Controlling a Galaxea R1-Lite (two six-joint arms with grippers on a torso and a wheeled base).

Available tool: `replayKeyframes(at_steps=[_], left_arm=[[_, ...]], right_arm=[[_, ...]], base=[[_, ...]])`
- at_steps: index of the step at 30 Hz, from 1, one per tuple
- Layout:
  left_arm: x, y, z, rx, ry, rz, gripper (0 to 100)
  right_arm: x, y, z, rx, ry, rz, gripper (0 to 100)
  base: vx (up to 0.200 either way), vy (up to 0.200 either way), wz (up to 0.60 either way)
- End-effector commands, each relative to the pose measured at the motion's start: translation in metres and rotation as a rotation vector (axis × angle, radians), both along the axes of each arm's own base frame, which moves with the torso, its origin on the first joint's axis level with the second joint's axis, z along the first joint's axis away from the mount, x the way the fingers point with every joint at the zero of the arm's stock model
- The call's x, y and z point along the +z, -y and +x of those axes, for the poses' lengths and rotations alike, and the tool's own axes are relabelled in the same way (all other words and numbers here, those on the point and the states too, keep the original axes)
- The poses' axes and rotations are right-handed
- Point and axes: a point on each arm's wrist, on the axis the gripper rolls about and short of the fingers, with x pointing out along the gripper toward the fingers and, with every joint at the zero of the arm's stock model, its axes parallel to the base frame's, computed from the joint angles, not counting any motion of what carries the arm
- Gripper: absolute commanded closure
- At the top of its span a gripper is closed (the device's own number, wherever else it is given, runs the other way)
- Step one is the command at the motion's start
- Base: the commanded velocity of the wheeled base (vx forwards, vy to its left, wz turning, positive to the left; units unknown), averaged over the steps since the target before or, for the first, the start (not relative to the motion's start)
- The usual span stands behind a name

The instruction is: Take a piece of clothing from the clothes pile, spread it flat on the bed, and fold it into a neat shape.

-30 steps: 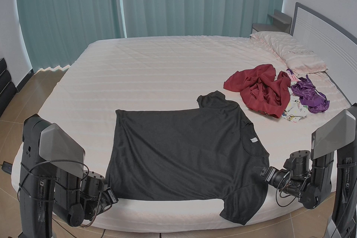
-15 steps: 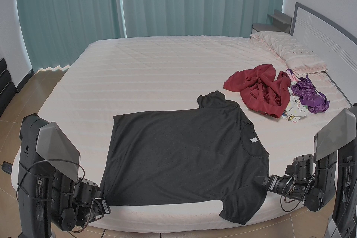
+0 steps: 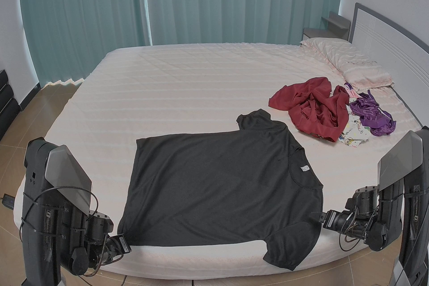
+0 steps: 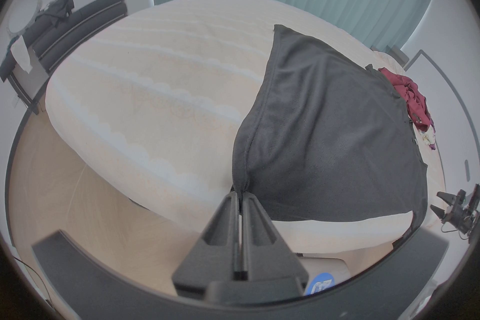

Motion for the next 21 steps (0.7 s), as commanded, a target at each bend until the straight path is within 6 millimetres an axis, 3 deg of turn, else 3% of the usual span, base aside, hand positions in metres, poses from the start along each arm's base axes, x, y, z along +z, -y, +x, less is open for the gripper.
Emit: replayKeyframes(at_steps=[1,9,10,21], left_arm=[[-0.003,-0.007,0.000,0.012,-0.016,-0.033,100],[-0.004,-0.007,-0.001,0.012,-0.020,-0.038,100],[-0.004,-0.007,-0.001,0.012,-0.020,-0.038,100],[-0.004,-0.007,-0.001,0.015,-0.023,-0.040,100]], right_arm=[[-0.013,-0.001,0.014,0.005,0.019,0.004,0],[-0.018,-0.006,0.020,0.018,0.028,0.006,0],[-0.018,-0.006,0.020,0.021,0.028,0.006,100],[-0.021,-0.005,0.055,0.016,0.137,-0.007,100]], base=[[0.000,0.000,0.00],[0.000,0.000,0.00],[0.000,0.000,0.00],[0.000,0.000,0.00]])
